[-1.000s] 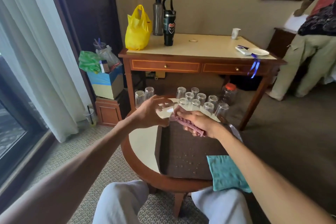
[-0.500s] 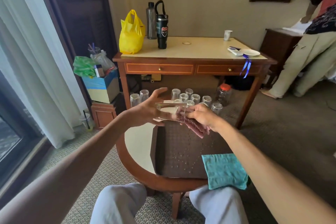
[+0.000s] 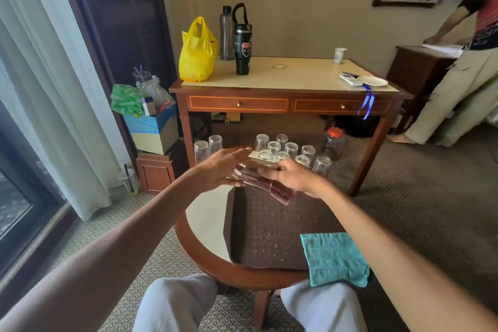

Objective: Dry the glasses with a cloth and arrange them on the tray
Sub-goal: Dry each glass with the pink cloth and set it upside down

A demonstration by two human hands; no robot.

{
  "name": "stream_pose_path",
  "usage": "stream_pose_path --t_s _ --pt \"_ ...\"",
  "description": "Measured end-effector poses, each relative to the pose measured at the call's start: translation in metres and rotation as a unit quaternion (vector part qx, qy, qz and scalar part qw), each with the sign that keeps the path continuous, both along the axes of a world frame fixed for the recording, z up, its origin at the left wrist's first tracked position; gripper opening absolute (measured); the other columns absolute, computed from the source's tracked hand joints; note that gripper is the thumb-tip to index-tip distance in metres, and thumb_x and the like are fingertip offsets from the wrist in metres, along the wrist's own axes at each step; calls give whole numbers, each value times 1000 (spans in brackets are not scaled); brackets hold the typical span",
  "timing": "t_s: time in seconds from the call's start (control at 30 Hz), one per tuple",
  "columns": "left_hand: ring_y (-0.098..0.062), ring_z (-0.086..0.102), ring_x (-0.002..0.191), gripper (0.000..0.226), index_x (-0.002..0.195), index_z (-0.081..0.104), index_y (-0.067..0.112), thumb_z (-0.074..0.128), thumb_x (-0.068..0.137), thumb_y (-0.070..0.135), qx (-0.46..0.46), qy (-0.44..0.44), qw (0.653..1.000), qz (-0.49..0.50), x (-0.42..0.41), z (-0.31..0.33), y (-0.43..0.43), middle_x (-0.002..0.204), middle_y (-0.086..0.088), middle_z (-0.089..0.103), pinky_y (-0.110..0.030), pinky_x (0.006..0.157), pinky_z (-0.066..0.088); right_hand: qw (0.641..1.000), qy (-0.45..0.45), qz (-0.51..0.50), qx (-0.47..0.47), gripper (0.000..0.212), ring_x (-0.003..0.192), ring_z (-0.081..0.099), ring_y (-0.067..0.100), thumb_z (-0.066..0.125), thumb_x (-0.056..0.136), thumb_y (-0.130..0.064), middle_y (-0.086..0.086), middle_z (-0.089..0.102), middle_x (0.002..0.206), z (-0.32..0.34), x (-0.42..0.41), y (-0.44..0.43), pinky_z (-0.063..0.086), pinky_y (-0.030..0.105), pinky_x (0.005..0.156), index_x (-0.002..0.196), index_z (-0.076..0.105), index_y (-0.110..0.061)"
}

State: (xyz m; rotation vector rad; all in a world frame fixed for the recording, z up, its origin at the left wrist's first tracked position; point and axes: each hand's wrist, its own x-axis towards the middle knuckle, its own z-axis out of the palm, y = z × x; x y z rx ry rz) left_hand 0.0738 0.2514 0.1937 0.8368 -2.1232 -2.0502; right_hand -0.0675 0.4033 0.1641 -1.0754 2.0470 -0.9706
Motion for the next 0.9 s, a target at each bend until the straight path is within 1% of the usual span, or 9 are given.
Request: stream_pose_path --t_s 0.07,0.17,0.27,0.4,0.5,0.6,0.67,0.8,0.9 --pt "-23 61 93 25 107 64 21 49 107 40 8 -11 1000 28 -2 1 1 100 -9 62 -30 71 51 1000 -2 -7 -24 68 84 72 36 69 78 -63 21 74 97 -4 -1 -1 56 48 80 104 68 0" --pt "-24 63 92 27 111 63 17 48 108 39 47 -18 997 52 -6 1 7 99 -12 64 -29 65 52 993 82 -47 -74 31 62 73 29 69 94 -33 14 75 76 -17 -7 -9 58 41 53 91 71 -2" --pt "-23 64 92 28 118 62 16 47 109 38 59 -21 997 49 -8 3 10 103 -13 65 -26 60 53 966 227 -109 -53 26 60 67 29 63 91 -19 10 70 66 -23 -13 -15 55 45 52 70 69 -6" --pt "-20 60 90 29 116 63 16 47 108 40 65 -26 997 13 -4 7 7 103 -12 63 -26 66 51 970 230 -55 -62 20 63 67 16 66 92 -18 0 73 70 -21 -12 -17 54 38 55 74 73 -12" --pt "-19 58 90 48 105 62 14 40 105 57 115 -20 993 -33 -1 9 4 97 -10 65 -27 71 47 960 260 -53 -86 10 60 66 17 71 89 -18 -3 73 71 -13 -8 -13 54 37 51 82 77 -14" --pt "-23 61 94 54 109 59 13 37 103 62 184 -11 982 -29 1 7 1 98 -11 68 -31 75 51 909 394 -52 -125 20 54 54 20 56 83 2 -1 60 63 9 6 -3 37 26 39 77 73 -6" --pt "-25 63 97 52 121 57 14 41 103 60 226 -17 974 -18 1 4 2 107 -14 67 -32 74 54 861 475 -40 -179 25 45 42 19 47 81 -9 -2 48 54 25 15 2 22 17 44 67 67 -5" --pt "-28 73 85 46 124 53 13 49 103 54 258 -49 965 -8 1 1 8 115 -18 64 -26 60 59 792 591 27 -153 27 39 31 11 78 78 -24 -3 55 45 32 9 -3 5 12 51 60 59 -16" --pt "-28 76 81 38 121 56 11 49 106 46 209 -39 977 20 -4 4 15 109 -17 69 -21 50 55 779 598 -10 -189 19 40 32 16 68 77 -9 -4 49 44 26 6 -4 15 16 49 61 59 -16"
